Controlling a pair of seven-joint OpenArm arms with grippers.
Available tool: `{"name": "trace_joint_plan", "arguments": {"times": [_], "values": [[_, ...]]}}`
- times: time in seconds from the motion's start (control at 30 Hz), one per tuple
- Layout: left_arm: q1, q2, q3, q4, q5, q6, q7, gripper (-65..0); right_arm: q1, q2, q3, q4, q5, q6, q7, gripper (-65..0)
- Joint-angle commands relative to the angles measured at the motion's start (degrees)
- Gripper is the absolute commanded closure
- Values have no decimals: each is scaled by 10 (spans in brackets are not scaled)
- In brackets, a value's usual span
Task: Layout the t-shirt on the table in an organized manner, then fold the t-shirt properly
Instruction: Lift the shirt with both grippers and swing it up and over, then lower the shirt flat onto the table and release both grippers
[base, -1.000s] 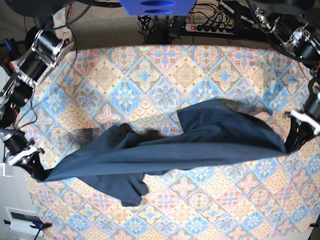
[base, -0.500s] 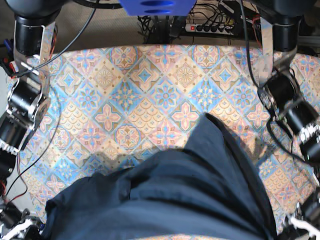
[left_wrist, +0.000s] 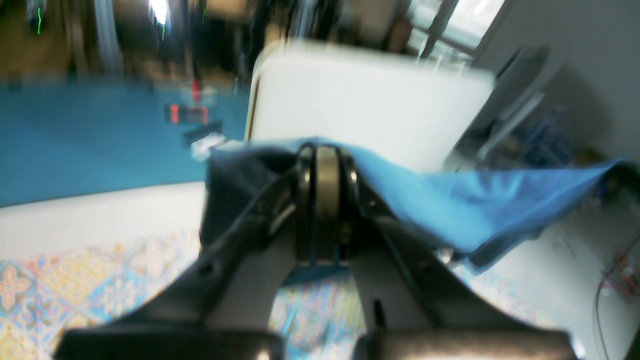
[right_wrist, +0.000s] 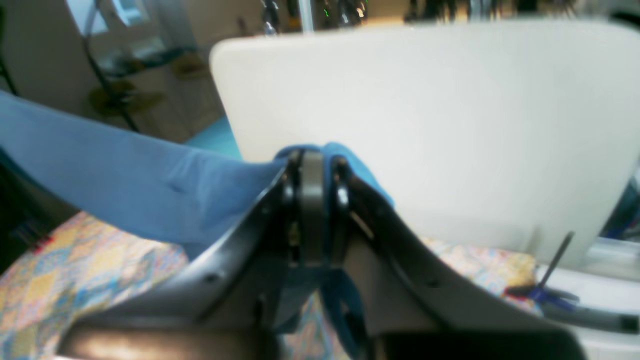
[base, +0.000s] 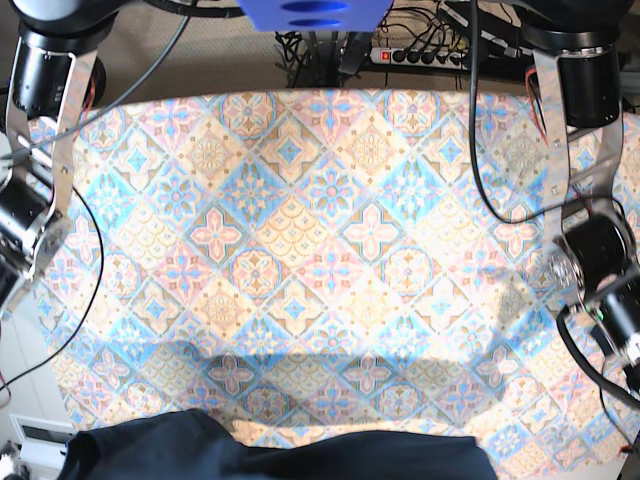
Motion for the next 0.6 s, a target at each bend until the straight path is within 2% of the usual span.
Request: {"name": "trace_joint_plan", "arguments": {"times": [0.0, 0.2, 0.33, 0.57], "values": [[16, -16, -5, 34, -16, 0, -9, 0, -16, 7, 2, 26, 18, 4, 0, -4], [209, -42, -7, 167, -44, 0, 1, 0, -201, 8, 2, 162, 30, 4, -5, -4], [341, -52, -48, 247, -72, 0, 3, 0, -309, 8, 2, 239, 30, 4, -14, -4], [510, -55, -120, 306, -76, 0, 26, 0, -411, 6, 25, 267, 30, 4, -18, -4]]}}
